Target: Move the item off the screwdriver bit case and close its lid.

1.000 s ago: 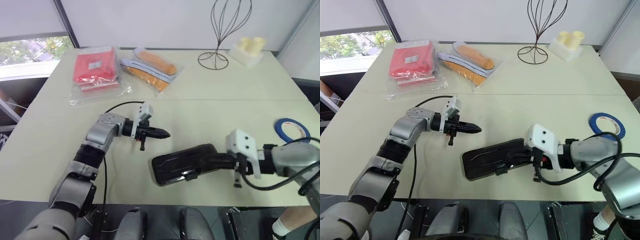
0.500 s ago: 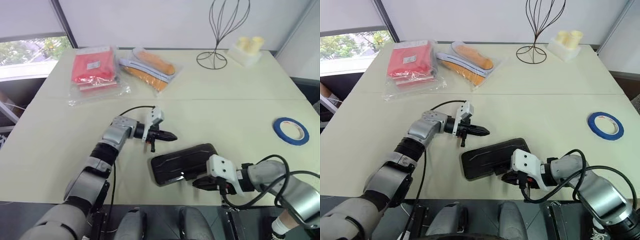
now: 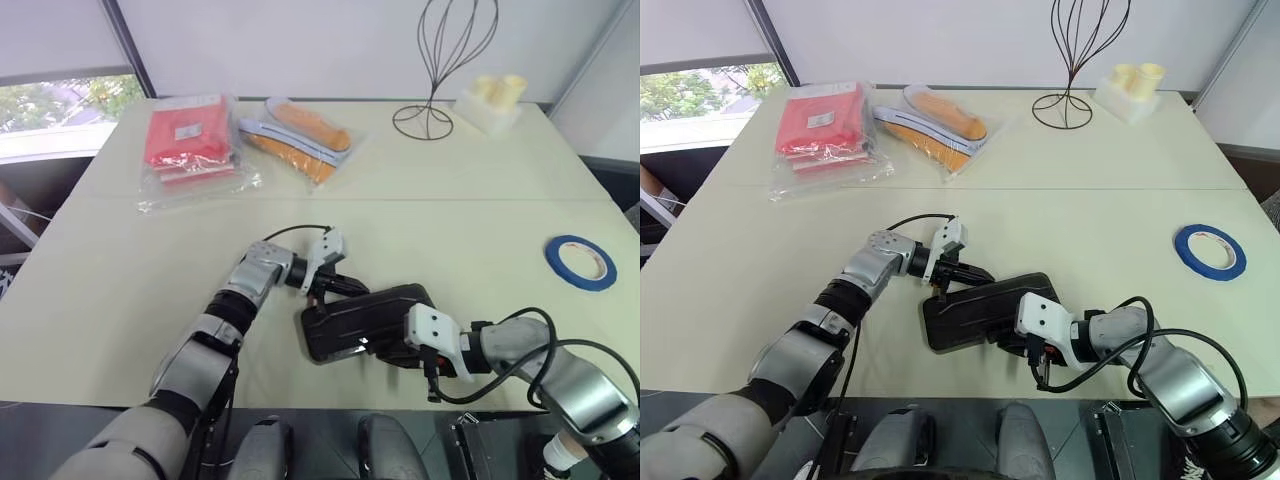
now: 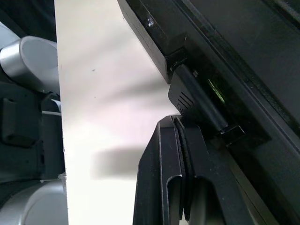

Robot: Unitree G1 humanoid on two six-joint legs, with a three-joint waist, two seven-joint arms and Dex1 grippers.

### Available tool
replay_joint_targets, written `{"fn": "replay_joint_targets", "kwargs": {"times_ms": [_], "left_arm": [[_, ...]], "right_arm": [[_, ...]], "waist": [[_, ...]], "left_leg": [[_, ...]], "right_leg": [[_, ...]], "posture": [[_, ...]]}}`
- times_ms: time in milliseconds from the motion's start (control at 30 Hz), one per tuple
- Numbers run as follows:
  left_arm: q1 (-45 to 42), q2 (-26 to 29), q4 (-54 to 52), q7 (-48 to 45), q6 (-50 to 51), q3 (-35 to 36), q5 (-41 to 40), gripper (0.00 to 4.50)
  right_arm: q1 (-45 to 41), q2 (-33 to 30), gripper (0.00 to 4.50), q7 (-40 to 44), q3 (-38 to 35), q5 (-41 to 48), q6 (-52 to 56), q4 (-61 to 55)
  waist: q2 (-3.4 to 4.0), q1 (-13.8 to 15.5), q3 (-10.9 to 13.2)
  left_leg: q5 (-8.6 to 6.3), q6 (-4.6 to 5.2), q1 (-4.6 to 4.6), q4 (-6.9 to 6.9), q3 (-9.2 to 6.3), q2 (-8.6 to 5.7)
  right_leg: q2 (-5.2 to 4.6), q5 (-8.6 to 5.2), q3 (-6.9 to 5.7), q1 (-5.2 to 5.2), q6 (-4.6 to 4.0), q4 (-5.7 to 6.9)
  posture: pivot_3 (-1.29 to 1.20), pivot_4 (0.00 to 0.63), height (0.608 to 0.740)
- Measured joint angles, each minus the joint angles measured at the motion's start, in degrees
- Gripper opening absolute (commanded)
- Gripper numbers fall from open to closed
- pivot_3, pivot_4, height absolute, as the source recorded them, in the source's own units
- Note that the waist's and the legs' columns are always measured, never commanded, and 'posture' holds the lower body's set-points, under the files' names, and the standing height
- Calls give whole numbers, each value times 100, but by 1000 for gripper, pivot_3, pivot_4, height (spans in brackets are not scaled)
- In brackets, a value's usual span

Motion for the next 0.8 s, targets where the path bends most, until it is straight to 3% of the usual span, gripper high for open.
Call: {"fn": "replay_joint_targets", "kwargs": {"times_ms": [800], "left_arm": [[3,76,385,-11,-641,59,322,0]], "right_arm": [[-285,472,29,-91,354,-730,-569,560]], "waist": [[-66,-55,-117]], "left_leg": [[-2,2,104,-10,-24,25]], "right_leg": [[44,1,10,84,-7,-3]], "posture": [[0,150,740]]}}
